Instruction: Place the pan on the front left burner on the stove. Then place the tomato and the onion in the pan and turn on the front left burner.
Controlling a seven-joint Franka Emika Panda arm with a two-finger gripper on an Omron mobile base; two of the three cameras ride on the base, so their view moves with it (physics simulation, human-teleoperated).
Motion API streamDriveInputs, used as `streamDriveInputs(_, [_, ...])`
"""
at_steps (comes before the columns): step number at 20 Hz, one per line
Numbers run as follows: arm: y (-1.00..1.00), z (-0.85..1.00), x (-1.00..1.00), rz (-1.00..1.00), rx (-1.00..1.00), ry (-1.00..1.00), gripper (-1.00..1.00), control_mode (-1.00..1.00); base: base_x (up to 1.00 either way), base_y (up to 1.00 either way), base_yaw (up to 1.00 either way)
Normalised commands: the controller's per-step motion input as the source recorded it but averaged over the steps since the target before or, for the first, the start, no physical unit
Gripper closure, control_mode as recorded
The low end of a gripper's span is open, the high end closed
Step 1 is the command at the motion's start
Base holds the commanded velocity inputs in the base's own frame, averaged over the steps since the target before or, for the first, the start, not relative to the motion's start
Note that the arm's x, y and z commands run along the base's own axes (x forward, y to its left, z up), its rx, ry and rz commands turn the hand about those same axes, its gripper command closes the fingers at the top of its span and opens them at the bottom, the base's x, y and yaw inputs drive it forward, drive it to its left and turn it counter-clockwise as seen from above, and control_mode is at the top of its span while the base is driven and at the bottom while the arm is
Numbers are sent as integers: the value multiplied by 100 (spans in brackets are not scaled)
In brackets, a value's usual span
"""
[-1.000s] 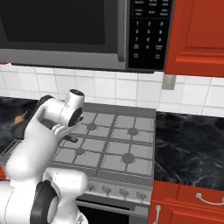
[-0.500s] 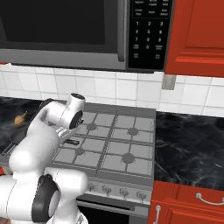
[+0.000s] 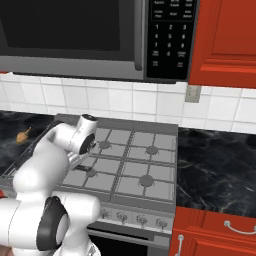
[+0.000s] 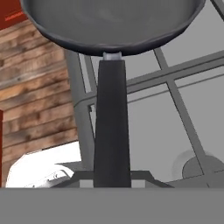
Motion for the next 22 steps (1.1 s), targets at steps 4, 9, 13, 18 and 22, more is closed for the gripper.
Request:
streamDriveInputs(4, [25, -18, 27, 0, -2, 0, 100, -100, 0, 0, 0])
streamDriveInputs(9, [53, -11, 53, 0, -1, 0, 100, -100, 0, 0, 0])
streamDriveInputs(13, [30, -22, 63, 0, -2, 0, 100, -100, 0, 0, 0])
streamDriveInputs(18, [0, -35, 37, 0, -4, 0, 100, -100, 0, 0, 0])
streamDriveInputs(22, [0, -39, 19, 0, -6, 2, 100, -100, 0, 0, 0])
